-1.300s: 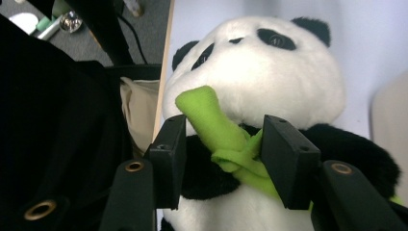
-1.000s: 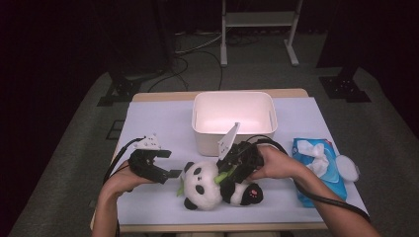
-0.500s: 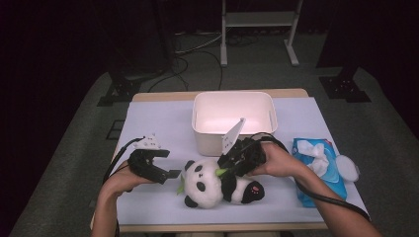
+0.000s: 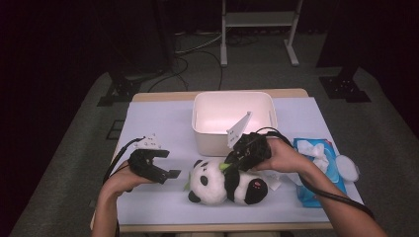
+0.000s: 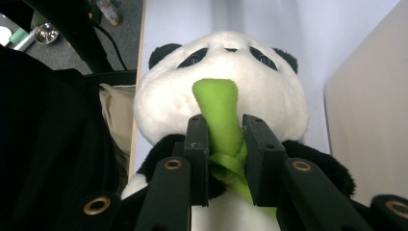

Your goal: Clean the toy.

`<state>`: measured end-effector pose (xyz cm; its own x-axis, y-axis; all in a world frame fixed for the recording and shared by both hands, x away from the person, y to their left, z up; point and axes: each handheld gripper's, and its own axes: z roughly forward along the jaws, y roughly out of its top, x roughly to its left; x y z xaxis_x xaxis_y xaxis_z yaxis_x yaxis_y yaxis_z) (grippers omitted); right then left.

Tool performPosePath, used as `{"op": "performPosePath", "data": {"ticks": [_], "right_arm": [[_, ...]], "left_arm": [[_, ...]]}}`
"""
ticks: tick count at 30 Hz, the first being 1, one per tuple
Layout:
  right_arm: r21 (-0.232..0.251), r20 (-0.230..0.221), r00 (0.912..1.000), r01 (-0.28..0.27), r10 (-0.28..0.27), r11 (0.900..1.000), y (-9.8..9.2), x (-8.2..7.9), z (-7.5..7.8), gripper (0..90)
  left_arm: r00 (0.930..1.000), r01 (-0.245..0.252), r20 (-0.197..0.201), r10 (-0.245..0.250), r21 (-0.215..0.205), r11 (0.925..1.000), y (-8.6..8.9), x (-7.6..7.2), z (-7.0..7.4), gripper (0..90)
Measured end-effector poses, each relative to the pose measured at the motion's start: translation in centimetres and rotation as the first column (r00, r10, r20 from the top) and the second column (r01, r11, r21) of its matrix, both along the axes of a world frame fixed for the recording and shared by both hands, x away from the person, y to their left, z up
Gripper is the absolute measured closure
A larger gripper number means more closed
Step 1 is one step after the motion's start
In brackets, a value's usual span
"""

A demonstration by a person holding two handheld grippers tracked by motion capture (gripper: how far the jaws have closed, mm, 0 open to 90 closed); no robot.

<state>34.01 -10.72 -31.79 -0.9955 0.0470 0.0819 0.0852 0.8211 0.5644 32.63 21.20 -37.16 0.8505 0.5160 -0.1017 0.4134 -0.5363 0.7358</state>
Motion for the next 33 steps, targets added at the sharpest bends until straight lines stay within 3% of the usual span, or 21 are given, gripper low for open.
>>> {"op": "performPosePath", "data": {"ticks": [18, 33], "right_arm": [[0.035, 0.020, 0.9998, 0.006, -0.007, 0.999, -1.4, -0.1, 2.9, 72.7], [0.065, 0.046, 0.9987, 0.021, -0.024, 0.998, -2.5, 0.2, 7.7, 72.7]], "left_arm": [[1.0000, -0.003, -0.006, 0.002, -0.004, 1.0000, 0.1, 0.3, -0.4, 11.6], [0.9998, -0.015, -0.013, 0.015, -0.013, 0.9998, 0.5, 0.5, -0.5, 11.6]]}}
